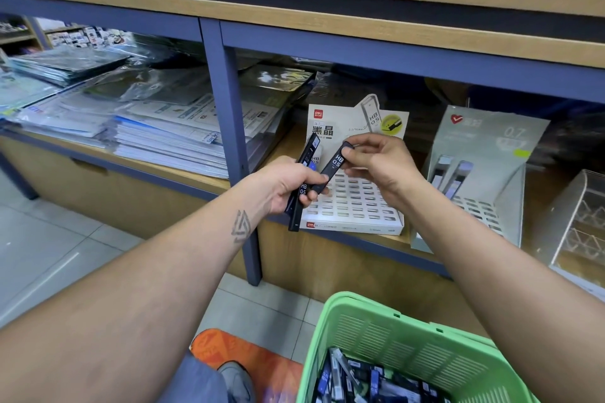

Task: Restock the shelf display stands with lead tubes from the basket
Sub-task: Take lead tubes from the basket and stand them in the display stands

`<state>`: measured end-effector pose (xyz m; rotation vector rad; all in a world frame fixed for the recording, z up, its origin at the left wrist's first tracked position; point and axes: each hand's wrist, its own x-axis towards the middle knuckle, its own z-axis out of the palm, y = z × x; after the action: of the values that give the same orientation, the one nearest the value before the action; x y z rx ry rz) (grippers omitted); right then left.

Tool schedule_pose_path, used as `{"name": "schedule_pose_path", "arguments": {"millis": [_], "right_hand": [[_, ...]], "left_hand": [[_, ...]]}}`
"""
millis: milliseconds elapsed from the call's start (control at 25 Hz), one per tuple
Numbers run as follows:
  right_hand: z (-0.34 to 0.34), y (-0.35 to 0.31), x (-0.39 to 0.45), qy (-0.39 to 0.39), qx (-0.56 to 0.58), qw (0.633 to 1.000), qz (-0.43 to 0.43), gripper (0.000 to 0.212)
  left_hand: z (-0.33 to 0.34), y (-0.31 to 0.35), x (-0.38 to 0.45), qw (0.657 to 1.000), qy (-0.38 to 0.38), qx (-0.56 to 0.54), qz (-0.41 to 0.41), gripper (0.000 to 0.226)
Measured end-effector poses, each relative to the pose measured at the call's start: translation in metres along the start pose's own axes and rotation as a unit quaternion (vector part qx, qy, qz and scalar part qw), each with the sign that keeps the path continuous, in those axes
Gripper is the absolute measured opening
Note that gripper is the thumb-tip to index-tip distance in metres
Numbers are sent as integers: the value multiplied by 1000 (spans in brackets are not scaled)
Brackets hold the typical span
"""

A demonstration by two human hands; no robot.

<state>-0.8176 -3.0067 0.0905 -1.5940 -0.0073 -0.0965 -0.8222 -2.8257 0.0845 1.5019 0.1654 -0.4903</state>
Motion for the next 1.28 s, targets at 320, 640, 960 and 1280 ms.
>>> {"name": "schedule_pose_path", "arguments": {"millis": [320,640,960,1280], "right_hand": [[13,16,19,111,-358,901,-219,15],[19,26,30,58,-360,899,-241,15],[25,27,37,53,-376,893,-242,15],[28,29,41,68,-452,848,-267,21]], "left_hand": [[-6,-7,17,978,196,60,40,21],[0,-18,26,968,226,101,29,22],[3,-17,25,965,235,114,19,18],[4,-17,22,963,236,126,25,19]]}}
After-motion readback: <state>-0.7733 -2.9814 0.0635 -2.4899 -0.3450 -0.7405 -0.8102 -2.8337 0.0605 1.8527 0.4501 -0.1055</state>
